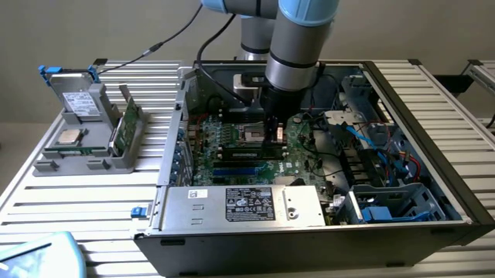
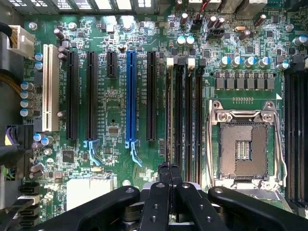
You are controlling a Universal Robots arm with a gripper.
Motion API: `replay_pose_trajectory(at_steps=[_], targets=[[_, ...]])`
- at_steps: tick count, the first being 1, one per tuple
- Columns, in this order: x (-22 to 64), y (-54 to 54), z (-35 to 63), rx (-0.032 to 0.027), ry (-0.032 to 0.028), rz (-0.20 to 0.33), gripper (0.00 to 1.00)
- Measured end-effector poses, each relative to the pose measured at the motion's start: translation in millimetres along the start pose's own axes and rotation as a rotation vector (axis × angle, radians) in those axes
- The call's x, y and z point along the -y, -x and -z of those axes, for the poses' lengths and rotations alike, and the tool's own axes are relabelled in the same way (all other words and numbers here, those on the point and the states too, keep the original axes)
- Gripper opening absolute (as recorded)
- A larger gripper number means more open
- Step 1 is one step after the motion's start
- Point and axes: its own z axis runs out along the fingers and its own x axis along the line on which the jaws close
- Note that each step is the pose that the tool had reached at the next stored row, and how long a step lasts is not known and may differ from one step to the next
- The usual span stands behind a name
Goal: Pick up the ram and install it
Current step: 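Press down the ram until it locks into place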
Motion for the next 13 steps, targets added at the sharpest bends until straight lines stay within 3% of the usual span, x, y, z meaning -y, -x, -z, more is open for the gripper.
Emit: replay_pose_trajectory(at_steps=[13], targets=[[-23.9,3.3,-2.3,0.0,0.0,0.0,0.11]])
